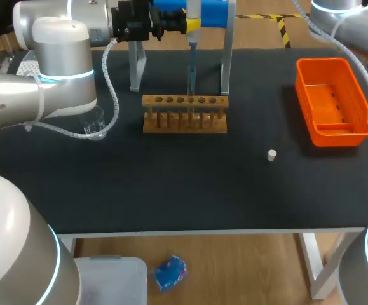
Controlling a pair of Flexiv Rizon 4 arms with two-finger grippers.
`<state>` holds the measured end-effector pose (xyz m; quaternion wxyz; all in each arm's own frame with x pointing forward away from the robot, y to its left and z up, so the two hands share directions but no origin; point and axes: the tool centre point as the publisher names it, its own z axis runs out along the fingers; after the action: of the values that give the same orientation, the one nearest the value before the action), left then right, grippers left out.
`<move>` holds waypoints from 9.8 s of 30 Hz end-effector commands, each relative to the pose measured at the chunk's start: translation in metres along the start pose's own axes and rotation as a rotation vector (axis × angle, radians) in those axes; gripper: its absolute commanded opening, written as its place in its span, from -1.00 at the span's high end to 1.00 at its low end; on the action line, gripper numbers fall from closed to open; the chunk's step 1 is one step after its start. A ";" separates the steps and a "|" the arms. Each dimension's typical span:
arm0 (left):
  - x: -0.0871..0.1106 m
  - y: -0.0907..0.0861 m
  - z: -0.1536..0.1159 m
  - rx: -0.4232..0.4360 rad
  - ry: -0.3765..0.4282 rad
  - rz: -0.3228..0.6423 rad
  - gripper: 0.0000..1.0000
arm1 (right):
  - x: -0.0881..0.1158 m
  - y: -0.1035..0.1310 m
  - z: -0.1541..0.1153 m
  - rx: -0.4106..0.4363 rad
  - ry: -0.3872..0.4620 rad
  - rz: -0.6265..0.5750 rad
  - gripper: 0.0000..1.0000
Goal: Invert the test tube, pick up the pipette, mount the tip to pipette, aspirate from beaker and dispense into the tube, eject the tip, return the pipette, and cap with the stopper.
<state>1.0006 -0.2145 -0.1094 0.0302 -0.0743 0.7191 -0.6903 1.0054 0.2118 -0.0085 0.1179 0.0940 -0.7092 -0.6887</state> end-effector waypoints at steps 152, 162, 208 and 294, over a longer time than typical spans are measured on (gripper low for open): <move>0.001 0.000 0.000 0.000 -0.003 0.001 1.00 | 0.067 -0.142 -0.100 0.649 -0.220 -0.044 -1.00; 0.001 0.000 0.000 0.000 -0.003 0.001 1.00 | 0.081 -0.166 -0.098 0.645 -0.254 -0.138 -1.00; 0.000 -0.008 0.002 -0.003 -0.005 0.020 1.00 | 0.063 -0.250 -0.091 0.606 -0.271 -0.076 -1.00; 0.010 -0.075 0.001 -0.051 -0.026 0.135 1.00 | 0.063 -0.250 -0.091 0.606 -0.271 -0.076 -1.00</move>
<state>0.9978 -0.2205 -0.0383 0.0844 -0.0339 0.7362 -0.6706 0.9650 0.0979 -0.2536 -0.0362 0.0584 -0.8870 -0.4566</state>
